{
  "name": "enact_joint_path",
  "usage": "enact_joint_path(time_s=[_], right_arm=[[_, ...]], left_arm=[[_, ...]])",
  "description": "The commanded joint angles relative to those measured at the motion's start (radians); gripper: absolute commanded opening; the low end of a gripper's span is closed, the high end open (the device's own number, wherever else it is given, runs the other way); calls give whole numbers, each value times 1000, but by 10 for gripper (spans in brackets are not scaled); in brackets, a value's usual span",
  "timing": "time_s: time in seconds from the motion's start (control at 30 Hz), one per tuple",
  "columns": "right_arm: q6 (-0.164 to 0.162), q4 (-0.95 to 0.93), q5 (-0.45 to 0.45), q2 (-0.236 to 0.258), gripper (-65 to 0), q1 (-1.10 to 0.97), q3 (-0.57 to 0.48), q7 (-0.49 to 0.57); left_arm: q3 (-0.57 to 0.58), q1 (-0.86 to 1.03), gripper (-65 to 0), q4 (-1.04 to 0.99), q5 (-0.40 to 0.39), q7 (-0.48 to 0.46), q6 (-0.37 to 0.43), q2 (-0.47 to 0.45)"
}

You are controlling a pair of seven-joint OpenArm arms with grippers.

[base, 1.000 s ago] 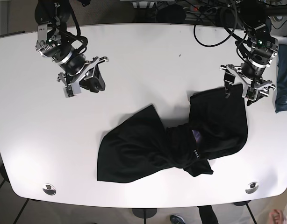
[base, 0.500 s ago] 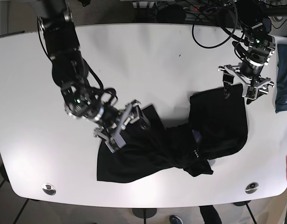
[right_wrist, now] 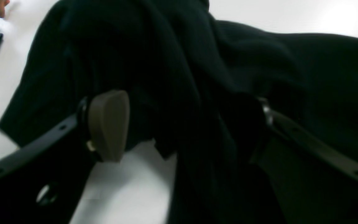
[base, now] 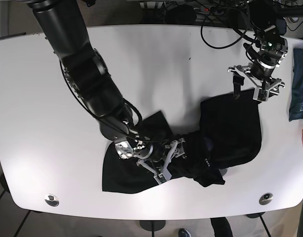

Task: Fold the T-shirt properly
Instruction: 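Reach the right gripper to the black T-shirt and grasp its edge, then grasp the black shirt's bunched middle with the right gripper and lift it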

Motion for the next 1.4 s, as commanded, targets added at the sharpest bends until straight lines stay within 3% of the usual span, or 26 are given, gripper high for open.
enact_joint_path(time_s=[0.03, 0.1, 0.23, 0.3, 0.37, 0.4, 0.47, 0.6, 0.73, 0.83, 0.97, 1.2, 1.27, 1.4], right_arm=[[1, -51, 13, -15, -163, 44, 5, 87], [1, -89, 13, -19, -241, 43, 3, 138], [4, -95, 14, -13, -642, 21, 3, 152], [1, -49, 19, -1, -606, 4, 5, 150], [-3, 89, 21, 51, -631, -58, 12, 106], [-11, 162, 21, 70, -629, -88, 43, 70], [-57, 420, 19, 131, -629, -218, 179, -74], [-65, 791, 18, 209, -629, -401, 310, -258], [-65, 1051, 14, 266, -629, -583, 396, -362], [-65, 1215, 14, 301, -629, -750, 463, -401], [-65, 1374, 14, 349, -629, -910, 479, -405], [-66, 1405, 13, 381, -623, -985, 480, -405], [-66, 1414, 19, 387, -549, -990, 500, -407], [-66, 1425, 19, 389, -241, -950, 500, -405]], left_arm=[[-4, -11, -217, 17, -12, -23, 5, -10], [-4, -11, -217, 17, -12, -23, 5, -10], [-4, -11, -217, 15, -12, -23, 5, -10], [-4, -11, -217, 9, -12, -23, 5, -10], [0, -17, -217, 6, -12, -23, 5, -10], [0, -28, -217, 6, -12, -23, 5, -10], [0, -40, -217, 5, -14, -23, 5, -10], [2, -41, -217, 3, -17, -23, 5, -10], [2, -57, -217, 0, -17, -23, 4, -10], [2, -60, -217, -11, -17, -23, 4, -10], [2, -61, -217, -11, -17, -23, 4, -10], [2, -60, -217, -12, -19, -23, 4, -10], [2, -58, -217, -12, -19, -23, 4, -10], [2, -57, -217, -12, -19, -23, 4, -10]])
